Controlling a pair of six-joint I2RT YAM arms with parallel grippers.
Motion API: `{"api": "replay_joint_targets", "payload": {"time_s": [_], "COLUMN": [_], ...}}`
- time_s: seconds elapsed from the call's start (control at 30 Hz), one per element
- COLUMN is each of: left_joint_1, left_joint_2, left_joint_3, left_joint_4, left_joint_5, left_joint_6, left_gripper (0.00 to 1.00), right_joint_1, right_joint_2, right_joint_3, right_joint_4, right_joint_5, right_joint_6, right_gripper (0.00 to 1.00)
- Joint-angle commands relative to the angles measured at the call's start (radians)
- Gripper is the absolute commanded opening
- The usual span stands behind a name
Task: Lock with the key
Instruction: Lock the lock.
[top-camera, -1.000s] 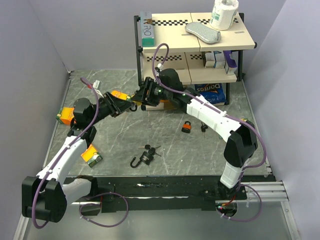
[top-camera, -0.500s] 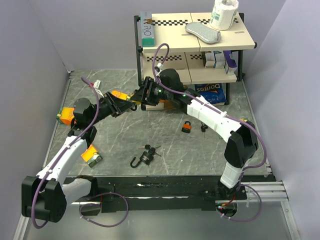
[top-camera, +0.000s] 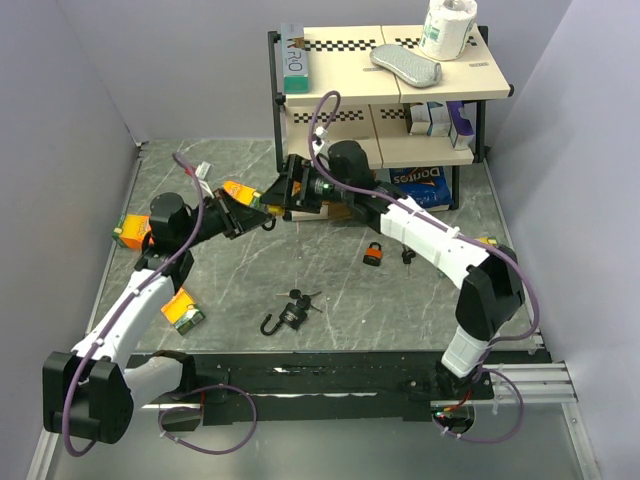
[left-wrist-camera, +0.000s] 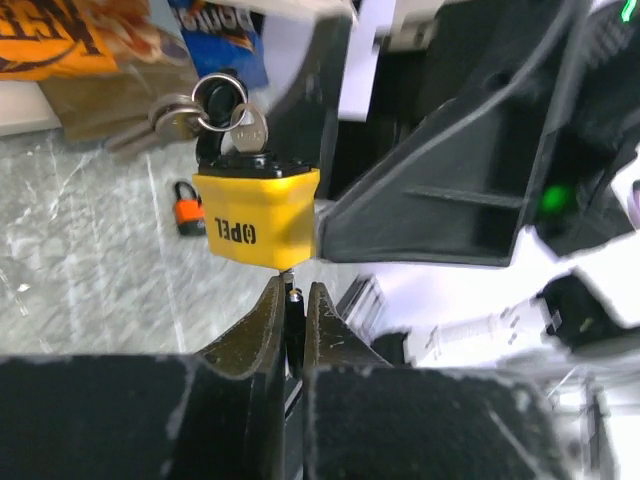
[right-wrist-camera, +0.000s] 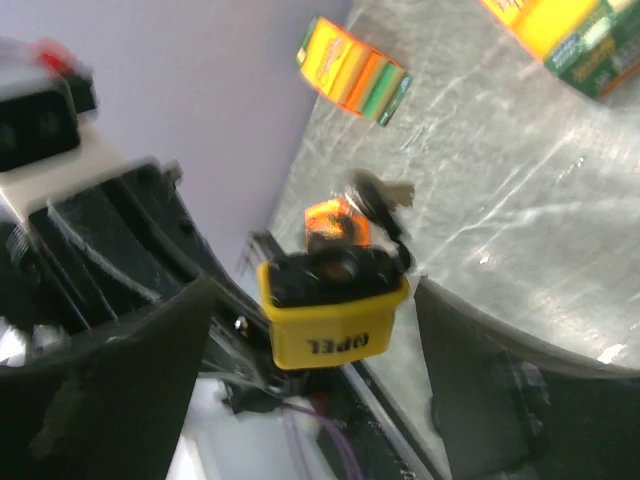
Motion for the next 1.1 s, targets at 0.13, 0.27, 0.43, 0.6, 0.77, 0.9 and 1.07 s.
{"api": "replay_joint_targets", "payload": {"time_s": [0.13,0.27,0.43,0.6,0.77,0.9,1.07], "left_joint_1": [-0.008,-0.008,-0.024,-0.096,-0.168,-0.176,-0.183], "left_joint_2": [-0.037,-0.018,0.018,0.051,0.06,0.054,0.075], "left_joint_3": [0.171,0.195,0.231,0.265,0.29,0.293,0.333], "left_joint_4": [-0.257,-0.381,-0.524,-0.616,-0.691,-0.693,-0.78], "left_joint_5": [0.248,0.378,0.435,0.434,0.417,0.421,0.443], "left_joint_6": [0.362,0.446,0.544,0.646,0.706,0.704,0.773], "left_gripper": [0.01,0.01,0.01,0.01,0.01,0.01,0.01], "right_joint_1": [-0.137,-0.17,-0.134,-0.107,-0.042,0.001,0.03], "right_joint_2": [-0.282,-0.447,-0.492,-0.423,-0.363,-0.343,-0.311], "right_joint_3": [-0.185,-0.271,-0.23,-0.122,-0.076,-0.07,-0.067], "right_joint_4": [0.119,0.001,-0.409,-0.589,-0.642,-0.668,-0.677], "right_joint_5": [-0.401,-0.527,-0.557,-0.575,-0.567,-0.574,-0.564], "right_joint_6": [-0.51,-0.884,-1.536,-1.712,-1.76,-1.775,-1.795], "right_gripper": [0.99,0.99,0.99,0.99,0.99,0.98,0.97]}}
